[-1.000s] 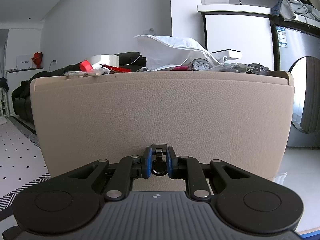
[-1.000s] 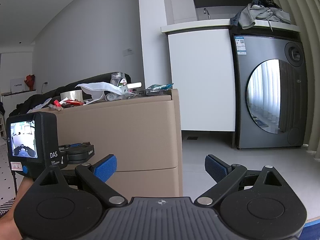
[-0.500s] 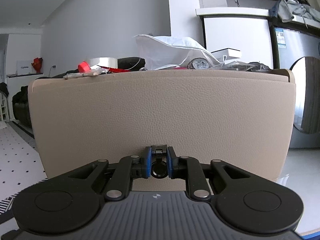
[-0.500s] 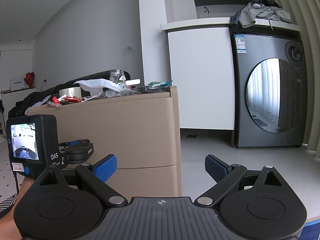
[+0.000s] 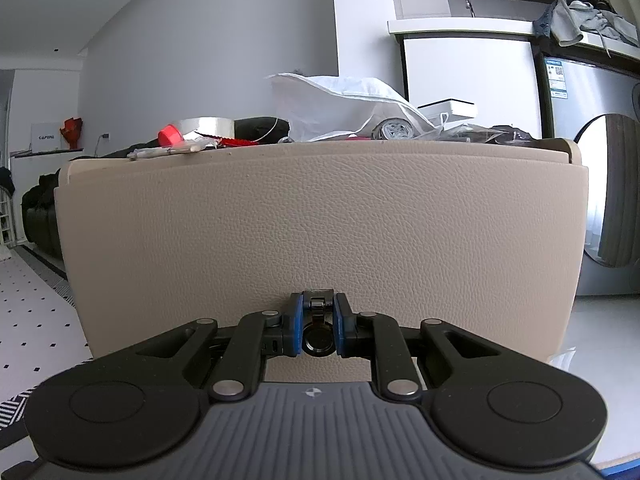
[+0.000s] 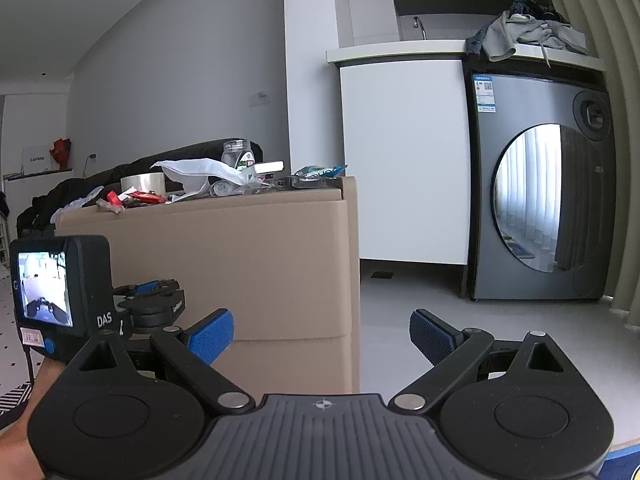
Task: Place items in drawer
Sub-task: 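Hold the drawer knob firmly in the closed left gripper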
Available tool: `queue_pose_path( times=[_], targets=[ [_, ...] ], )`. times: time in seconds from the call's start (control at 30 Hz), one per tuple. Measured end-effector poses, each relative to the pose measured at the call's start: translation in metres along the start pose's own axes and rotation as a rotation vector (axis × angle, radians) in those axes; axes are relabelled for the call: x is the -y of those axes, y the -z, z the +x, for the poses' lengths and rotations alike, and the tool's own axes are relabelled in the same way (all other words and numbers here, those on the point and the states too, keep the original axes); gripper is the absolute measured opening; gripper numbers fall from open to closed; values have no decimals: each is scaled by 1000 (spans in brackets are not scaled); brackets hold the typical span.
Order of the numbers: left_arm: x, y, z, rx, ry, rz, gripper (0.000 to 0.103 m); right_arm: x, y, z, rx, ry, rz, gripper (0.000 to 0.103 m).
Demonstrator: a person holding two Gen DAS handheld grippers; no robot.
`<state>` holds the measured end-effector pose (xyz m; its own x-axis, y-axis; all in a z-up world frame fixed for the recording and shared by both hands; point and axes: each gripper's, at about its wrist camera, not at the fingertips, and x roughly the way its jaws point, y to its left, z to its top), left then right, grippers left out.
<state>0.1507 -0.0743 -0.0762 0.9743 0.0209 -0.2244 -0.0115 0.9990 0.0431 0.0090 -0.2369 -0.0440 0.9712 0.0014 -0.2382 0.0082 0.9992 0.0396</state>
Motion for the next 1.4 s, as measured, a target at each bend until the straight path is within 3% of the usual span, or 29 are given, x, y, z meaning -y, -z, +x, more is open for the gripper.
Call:
queue_pose_path(
  times=[0.4, 1.4],
  targets=[
    [1, 4, -20, -8, -5, -4, 17, 0, -4, -7, -2, -57, 21, 98],
    [-6, 12, -59, -10, 14, -32, 17, 1, -11, -16, 15, -73, 9, 98]
  ],
)
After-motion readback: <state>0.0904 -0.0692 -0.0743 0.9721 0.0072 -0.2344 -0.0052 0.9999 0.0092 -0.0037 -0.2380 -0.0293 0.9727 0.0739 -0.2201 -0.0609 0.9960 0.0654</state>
